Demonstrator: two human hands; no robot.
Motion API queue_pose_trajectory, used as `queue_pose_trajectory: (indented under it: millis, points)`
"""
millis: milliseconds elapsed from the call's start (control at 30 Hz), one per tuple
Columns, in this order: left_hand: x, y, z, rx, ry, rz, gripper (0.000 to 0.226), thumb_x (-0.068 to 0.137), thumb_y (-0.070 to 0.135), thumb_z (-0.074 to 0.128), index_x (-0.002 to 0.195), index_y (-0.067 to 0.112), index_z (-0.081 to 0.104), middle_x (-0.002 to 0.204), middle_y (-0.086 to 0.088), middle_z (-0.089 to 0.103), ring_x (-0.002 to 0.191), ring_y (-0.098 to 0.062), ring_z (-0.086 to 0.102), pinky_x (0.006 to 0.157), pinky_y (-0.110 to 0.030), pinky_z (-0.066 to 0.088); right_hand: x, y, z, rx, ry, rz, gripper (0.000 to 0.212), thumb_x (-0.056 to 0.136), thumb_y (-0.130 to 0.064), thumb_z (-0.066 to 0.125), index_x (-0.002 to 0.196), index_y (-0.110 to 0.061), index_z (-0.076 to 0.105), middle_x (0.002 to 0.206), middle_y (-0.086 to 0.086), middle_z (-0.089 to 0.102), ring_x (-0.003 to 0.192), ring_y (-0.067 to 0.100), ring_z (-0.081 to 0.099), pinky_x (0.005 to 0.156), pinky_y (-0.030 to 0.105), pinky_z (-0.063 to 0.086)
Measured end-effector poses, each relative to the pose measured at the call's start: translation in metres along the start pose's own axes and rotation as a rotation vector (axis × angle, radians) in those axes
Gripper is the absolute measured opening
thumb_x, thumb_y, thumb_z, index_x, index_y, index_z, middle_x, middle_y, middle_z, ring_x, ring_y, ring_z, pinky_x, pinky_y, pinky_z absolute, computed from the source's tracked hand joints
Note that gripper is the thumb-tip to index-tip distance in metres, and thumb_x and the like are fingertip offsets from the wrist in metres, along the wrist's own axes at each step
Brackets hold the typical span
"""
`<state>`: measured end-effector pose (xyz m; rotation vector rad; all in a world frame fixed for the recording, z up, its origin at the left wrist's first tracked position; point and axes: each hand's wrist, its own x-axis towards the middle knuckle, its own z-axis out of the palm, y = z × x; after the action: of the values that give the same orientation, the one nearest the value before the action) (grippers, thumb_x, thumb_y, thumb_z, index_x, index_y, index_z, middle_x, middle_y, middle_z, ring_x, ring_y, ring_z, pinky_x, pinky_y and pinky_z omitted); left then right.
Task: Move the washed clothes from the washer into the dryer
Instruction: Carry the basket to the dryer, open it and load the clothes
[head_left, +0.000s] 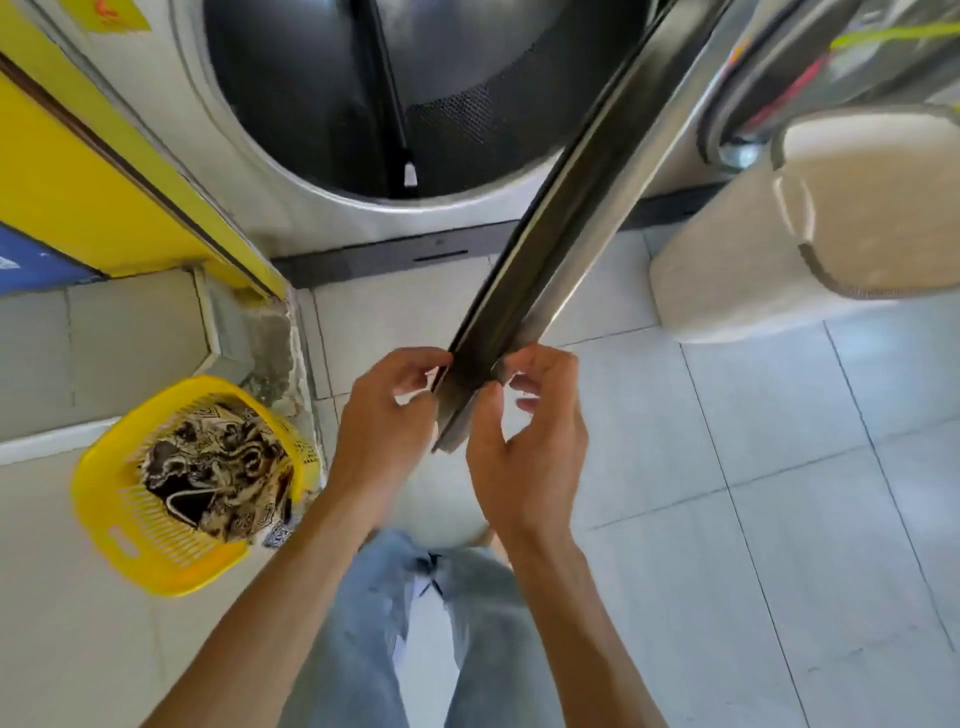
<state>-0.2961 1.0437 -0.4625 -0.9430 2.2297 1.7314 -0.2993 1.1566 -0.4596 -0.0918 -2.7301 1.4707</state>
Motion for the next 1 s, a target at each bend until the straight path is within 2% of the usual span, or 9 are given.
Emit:
queue_pose_trajectory:
  millis: [67, 133, 267, 467, 600, 733, 833, 967, 1000]
  points:
    - [-0.008, 0.012, 0.034, -0.070, 0.004, -0.035, 0.041, 0.087, -0.001, 0.054, 0.106, 0.034, 0.065, 0.115, 0.009, 0.068, 0.107, -0.003, 0.063, 0.078, -0.019, 0.047, -0.009, 0.011, -0.034, 0.024, 0.024, 0.091, 0.038, 0.090, -0.008, 0.062, 0.105, -0.038, 0.044, 0.100, -0.016, 0.063, 0.097, 0.010, 0.063, 0.080, 0.030, 0.054]
    - [-0.016, 0.026, 0.068, -0.072, -0.084, -0.018, 0.034, 0.092, 0.009, 0.059, 0.112, 0.035, 0.061, 0.117, 0.012, 0.068, 0.109, -0.004, 0.064, 0.082, -0.020, 0.051, -0.016, 0.024, -0.062, 0.070, 0.061, 0.169, 0.043, 0.087, -0.004, 0.062, 0.101, -0.040, 0.044, 0.098, -0.022, 0.062, 0.100, 0.010, 0.063, 0.084, 0.034, 0.055]
    - [-0.031, 0.045, 0.123, 0.042, -0.287, 0.045, 0.043, 0.087, 0.007, 0.063, 0.117, 0.036, 0.058, 0.115, 0.011, 0.072, 0.106, -0.009, 0.068, 0.090, -0.029, 0.055, -0.017, 0.061, -0.112, 0.110, 0.171, 0.275, 0.035, 0.082, 0.004, 0.054, 0.094, -0.028, 0.048, 0.093, -0.016, 0.061, 0.100, 0.018, 0.062, 0.082, 0.043, 0.054]
    - [-0.060, 0.049, 0.183, 0.028, -0.567, 0.048, 0.067, 0.086, 0.007, 0.065, 0.139, 0.042, 0.043, 0.144, 0.013, 0.054, 0.129, -0.010, 0.055, 0.105, -0.046, 0.049, -0.011, 0.105, -0.180, 0.089, 0.355, 0.431, 0.017, 0.090, -0.005, 0.050, 0.098, -0.021, 0.051, 0.097, -0.014, 0.068, 0.097, 0.009, 0.065, 0.082, 0.033, 0.055]
    - [-0.079, 0.061, 0.224, 0.070, -0.706, 0.075, 0.077, 0.095, 0.010, 0.059, 0.151, 0.045, 0.019, 0.160, 0.014, 0.030, 0.140, -0.008, 0.041, 0.109, -0.041, 0.043, -0.008, 0.123, -0.202, 0.012, 0.461, 0.523, 0.023, 0.102, -0.022, 0.039, 0.117, -0.036, 0.049, 0.107, -0.014, 0.068, 0.100, 0.015, 0.066, 0.081, 0.044, 0.056]
    - [-0.089, 0.069, 0.256, 0.165, -0.789, 0.149, 0.089, 0.095, 0.010, 0.057, 0.154, 0.046, 0.000, 0.161, 0.012, 0.025, 0.144, -0.013, 0.036, 0.109, -0.044, 0.044, 0.008, 0.131, -0.213, -0.055, 0.521, 0.536, 0.039, 0.104, -0.020, 0.029, 0.130, -0.035, 0.052, 0.108, -0.019, 0.061, 0.106, 0.020, 0.059, 0.090, 0.046, 0.051]
    - [-0.085, 0.071, 0.270, 0.225, -0.850, 0.157, 0.090, 0.097, 0.005, 0.052, 0.154, 0.046, -0.005, 0.162, 0.011, 0.024, 0.144, -0.016, 0.038, 0.095, -0.027, 0.046, 0.017, 0.140, -0.219, -0.052, 0.595, 0.564, 0.043, 0.103, -0.025, 0.029, 0.140, -0.037, 0.048, 0.121, -0.017, 0.063, 0.117, 0.017, 0.057, 0.099, 0.043, 0.049]
    - [-0.070, 0.077, 0.281, 0.256, -0.924, 0.123, 0.090, 0.095, -0.003, 0.044, 0.154, 0.048, -0.001, 0.161, 0.012, 0.025, 0.146, -0.014, 0.034, 0.089, -0.022, 0.038, 0.028, 0.149, -0.228, -0.043, 0.664, 0.569, 0.043, 0.100, -0.028, 0.028, 0.136, -0.042, 0.048, 0.116, -0.016, 0.065, 0.108, 0.014, 0.061, 0.094, 0.042, 0.052]
    - [-0.067, 0.079, 0.284, 0.269, -0.934, 0.133, 0.090, 0.095, -0.003, 0.044, 0.154, 0.048, 0.000, 0.162, 0.013, 0.025, 0.146, -0.013, 0.032, 0.086, -0.016, 0.037, 0.032, 0.150, -0.230, -0.047, 0.676, 0.568, 0.043, 0.100, -0.027, 0.028, 0.135, -0.040, 0.049, 0.114, -0.015, 0.066, 0.105, 0.014, 0.062, 0.092, 0.041, 0.053]
